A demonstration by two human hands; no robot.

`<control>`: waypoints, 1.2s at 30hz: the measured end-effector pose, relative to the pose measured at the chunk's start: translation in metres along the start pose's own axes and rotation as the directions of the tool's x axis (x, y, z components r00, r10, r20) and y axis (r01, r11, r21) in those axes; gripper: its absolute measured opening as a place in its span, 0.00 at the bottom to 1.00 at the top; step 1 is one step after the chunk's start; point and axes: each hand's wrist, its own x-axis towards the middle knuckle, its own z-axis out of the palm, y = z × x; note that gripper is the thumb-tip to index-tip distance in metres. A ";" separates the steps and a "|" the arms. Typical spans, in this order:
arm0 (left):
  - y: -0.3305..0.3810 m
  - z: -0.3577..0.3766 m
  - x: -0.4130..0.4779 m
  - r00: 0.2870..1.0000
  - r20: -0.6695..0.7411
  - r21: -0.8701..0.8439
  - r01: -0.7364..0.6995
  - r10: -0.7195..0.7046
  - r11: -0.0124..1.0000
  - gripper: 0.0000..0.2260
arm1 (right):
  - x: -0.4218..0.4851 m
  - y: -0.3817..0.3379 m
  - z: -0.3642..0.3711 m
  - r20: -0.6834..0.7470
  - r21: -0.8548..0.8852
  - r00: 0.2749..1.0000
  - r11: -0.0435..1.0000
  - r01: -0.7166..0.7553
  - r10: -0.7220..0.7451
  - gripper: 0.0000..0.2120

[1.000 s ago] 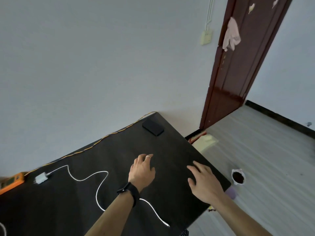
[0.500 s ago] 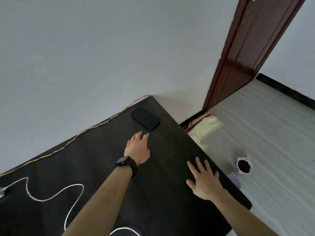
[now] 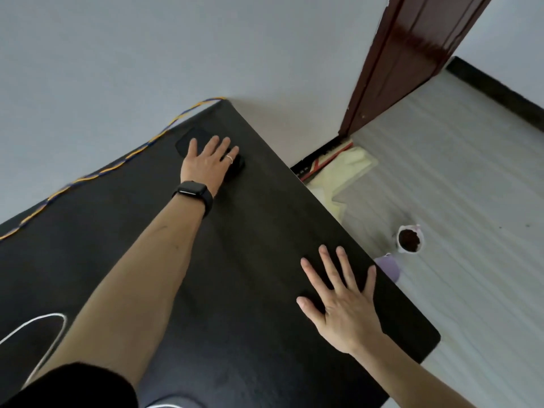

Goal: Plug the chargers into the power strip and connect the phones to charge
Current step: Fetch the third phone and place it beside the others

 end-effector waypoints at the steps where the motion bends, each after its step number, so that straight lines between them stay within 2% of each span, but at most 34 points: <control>1: 0.003 0.001 0.003 1.000 0.009 0.019 -0.002 0.002 1.000 0.29 | 0.000 0.001 0.001 -0.001 0.001 1.000 1.000 0.000 0.000 0.33; 6: 0.014 -0.006 -0.005 0.996 -0.044 0.065 -0.077 0.080 0.995 0.28 | 0.001 0.004 0.003 0.004 0.002 1.000 1.000 -0.002 0.002 0.33; 9: 0.012 -0.009 -0.014 0.982 0.033 0.131 -0.191 0.188 0.973 0.36 | -0.001 0.005 0.004 0.000 0.005 1.000 1.000 0.004 -0.004 0.33; 11: 0.015 -0.010 -0.021 0.965 0.039 0.168 -0.261 0.258 0.951 0.43 | -0.003 0.005 0.004 -0.002 -0.002 1.000 1.000 0.006 -0.006 0.33; 13: 0.024 -0.012 -0.030 0.949 0.022 0.165 -0.313 0.314 0.935 0.45 | -0.002 0.005 0.005 0.008 -0.013 1.000 1.000 0.004 -0.004 0.33; 18: 0.059 -0.016 -0.087 0.926 0.005 0.061 -0.376 0.376 0.925 0.46 | -0.005 0.002 -0.009 0.113 -0.009 0.993 1.000 -0.015 0.016 0.33; 20: 0.067 -0.017 -0.116 0.948 0.005 -0.103 -0.316 0.318 0.943 0.46 | -0.002 -0.002 -0.024 0.181 -0.007 0.983 1.000 -0.015 0.016 0.33; 21: 0.070 -0.019 -0.129 0.968 0.026 -0.258 -0.234 0.249 0.937 0.46 | 0.003 -0.002 -0.033 0.244 -0.001 0.970 1.000 -0.025 0.025 0.34; 22: 0.072 -0.023 -0.144 0.985 0.070 -0.459 -0.109 0.158 0.882 0.46 | 0.006 -0.005 -0.044 0.316 0.022 0.948 0.998 -0.052 0.042 0.35; 23: 0.073 -0.029 -0.158 0.990 0.126 -0.669 0.042 0.057 0.742 0.44 | 0.007 -0.007 -0.056 0.384 0.077 0.921 0.992 -0.098 0.061 0.35; 24: 0.074 -0.034 -0.173 0.981 0.191 -0.834 0.185 -0.041 0.520 0.42 | 0.003 -0.011 -0.067 0.433 0.163 0.899 0.975 -0.154 0.070 0.34; 25: 0.075 -0.040 -0.190 0.957 0.261 -0.922 0.286 -0.127 0.260 0.39 | -0.006 -0.017 -0.079 0.461 0.279 0.884 0.934 -0.224 0.074 0.32; 27: 0.083 -0.051 -0.222 0.878 0.435 -0.888 0.382 -0.202 -0.255 0.35 | -0.037 -0.033 -0.099 0.460 0.515 0.885 0.789 -0.334 0.074 0.27; 28: 0.087 -0.056 -0.238 0.844 0.503 -0.798 0.371 -0.186 -0.475 0.36 | -0.056 -0.043 -0.107 0.429 0.599 0.900 0.722 -0.346 0.075 0.25; 29: 0.088 -0.062 -0.254 0.821 0.552 -0.686 0.348 -0.144 -0.639 0.36 | -0.076 -0.053 -0.115 0.386 0.657 0.919 0.674 -0.338 0.085 0.23; 30: 0.090 -0.066 -0.268 0.817 0.570 -0.581 0.324 -0.089 -0.746 0.36 | -0.093 -0.061 -0.121 0.336 0.709 0.938 0.631 -0.315 0.091 0.21; 31: 0.093 -0.071 -0.278 0.820 0.570 -0.507 0.306 -0.048 -0.805 0.34 | -0.107 -0.067 -0.125 0.306 0.749 0.946 0.586 -0.310 0.109 0.18; 33: 0.096 -0.086 -0.312 0.823 0.567 -0.430 0.295 -0.001 -0.853 0.30 | -0.142 -0.081 -0.139 0.254 0.809 0.959 0.517 -0.280 0.121 0.13; 36: 0.103 -0.101 -0.358 0.819 0.574 -0.404 0.291 0.007 -0.867 0.26 | -0.190 -0.093 -0.152 0.128 0.813 0.991 0.569 -0.124 0.032 0.09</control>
